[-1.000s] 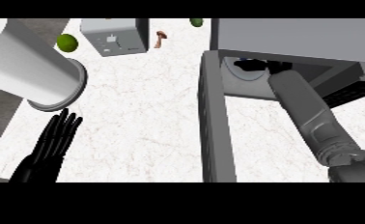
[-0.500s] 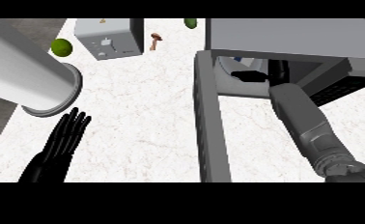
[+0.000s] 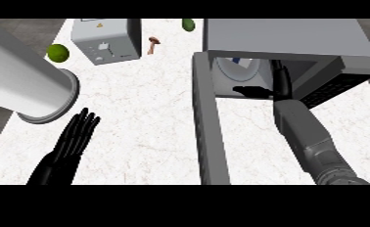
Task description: Pick up the milk, place it into the microwave and close the microwave
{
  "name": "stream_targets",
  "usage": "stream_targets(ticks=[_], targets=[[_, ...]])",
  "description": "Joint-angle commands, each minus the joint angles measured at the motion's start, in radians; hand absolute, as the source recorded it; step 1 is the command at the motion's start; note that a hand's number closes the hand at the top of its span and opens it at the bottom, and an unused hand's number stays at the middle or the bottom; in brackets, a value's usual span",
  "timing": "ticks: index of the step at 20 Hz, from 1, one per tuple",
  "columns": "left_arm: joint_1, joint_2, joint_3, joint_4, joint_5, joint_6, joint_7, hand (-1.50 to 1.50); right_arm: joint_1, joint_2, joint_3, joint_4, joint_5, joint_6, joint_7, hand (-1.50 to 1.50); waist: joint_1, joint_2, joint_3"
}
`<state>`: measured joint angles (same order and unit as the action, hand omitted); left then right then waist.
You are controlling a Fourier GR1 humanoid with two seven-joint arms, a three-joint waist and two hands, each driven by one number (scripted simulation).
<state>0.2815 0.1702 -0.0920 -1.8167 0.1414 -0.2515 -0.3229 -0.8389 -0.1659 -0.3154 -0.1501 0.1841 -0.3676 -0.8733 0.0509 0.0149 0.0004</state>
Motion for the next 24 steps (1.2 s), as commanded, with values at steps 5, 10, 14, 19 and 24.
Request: stream_targets(ticks=[5,10,14,19,24], targets=[[-0.021,-0.016,-0.013,0.029,-0.026,0.0,-0.009,-1.5,0.168,0.007,-0.015,0.0,-0.038,0.218,-0.127,-1.5,-0.033,-0.007,0.001],[-0.015,-0.055,-0.052,0.021,-0.067,0.028,0.002,-1.5,0.234,0.004,-0.001,-0.049,-0.052,0.3,-0.141,-1.5,-0.043,-0.012,0.0],[-0.039,-0.07,-0.053,0.015,-0.006,0.012,0.058,-1.5,0.323,0.027,-0.024,-0.097,-0.106,0.463,-0.225,-1.5,-0.063,-0.017,0.0],[-0.041,0.03,-0.049,0.004,-0.006,-0.086,0.094,1.5,0.382,0.03,0.0,-0.192,-0.13,0.578,-0.199,-1.5,-0.064,-0.019,-0.001],[-0.057,-0.012,-0.139,0.025,-0.15,-0.023,0.109,1.5,0.537,0.043,0.031,-0.385,-0.166,0.623,-0.188,-1.5,-0.08,-0.025,-0.003]])
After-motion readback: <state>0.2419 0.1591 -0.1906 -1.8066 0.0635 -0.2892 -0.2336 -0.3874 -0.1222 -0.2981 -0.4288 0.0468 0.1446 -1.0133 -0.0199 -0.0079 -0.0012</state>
